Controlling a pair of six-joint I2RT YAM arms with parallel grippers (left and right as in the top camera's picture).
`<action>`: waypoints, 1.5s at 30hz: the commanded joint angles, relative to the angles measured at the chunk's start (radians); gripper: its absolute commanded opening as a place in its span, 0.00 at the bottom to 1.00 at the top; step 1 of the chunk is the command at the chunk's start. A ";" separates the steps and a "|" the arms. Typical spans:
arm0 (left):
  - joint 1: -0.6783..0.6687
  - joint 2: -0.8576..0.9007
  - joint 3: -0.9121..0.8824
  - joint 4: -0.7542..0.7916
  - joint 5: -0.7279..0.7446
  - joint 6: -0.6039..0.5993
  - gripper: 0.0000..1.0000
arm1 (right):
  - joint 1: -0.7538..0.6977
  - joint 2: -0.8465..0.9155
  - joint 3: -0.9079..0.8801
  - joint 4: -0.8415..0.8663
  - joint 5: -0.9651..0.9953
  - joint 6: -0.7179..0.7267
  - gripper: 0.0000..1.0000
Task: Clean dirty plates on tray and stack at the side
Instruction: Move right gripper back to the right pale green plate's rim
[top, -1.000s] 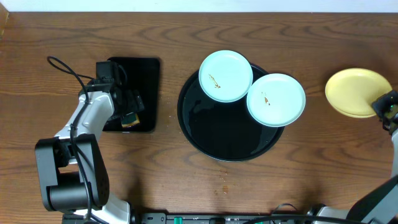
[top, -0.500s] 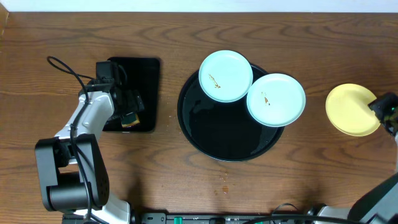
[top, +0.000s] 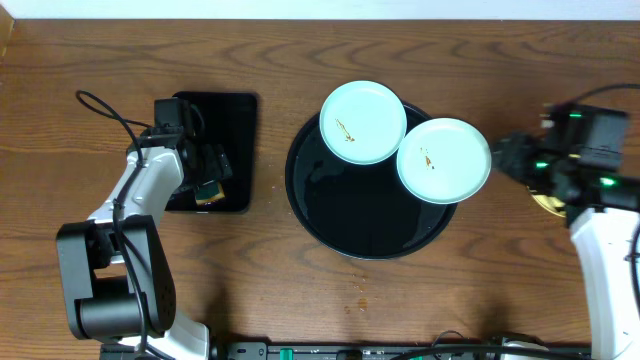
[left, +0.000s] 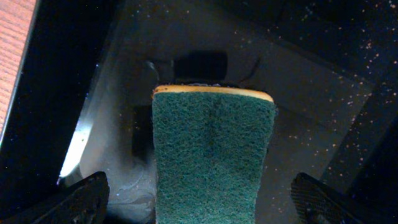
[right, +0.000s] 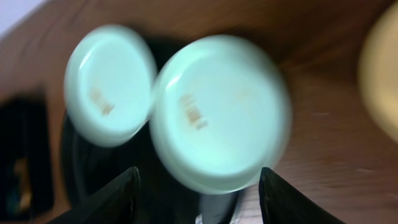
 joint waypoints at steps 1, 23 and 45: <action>0.002 0.012 -0.006 0.000 -0.006 0.010 0.93 | 0.126 -0.005 0.005 0.002 0.024 -0.013 0.59; 0.002 0.012 -0.006 0.000 -0.006 0.010 0.93 | 0.477 -0.005 0.005 -0.132 0.087 -0.029 0.62; 0.002 0.011 -0.006 0.000 -0.006 0.010 0.93 | 0.613 -0.005 0.005 -0.110 0.146 -0.031 0.63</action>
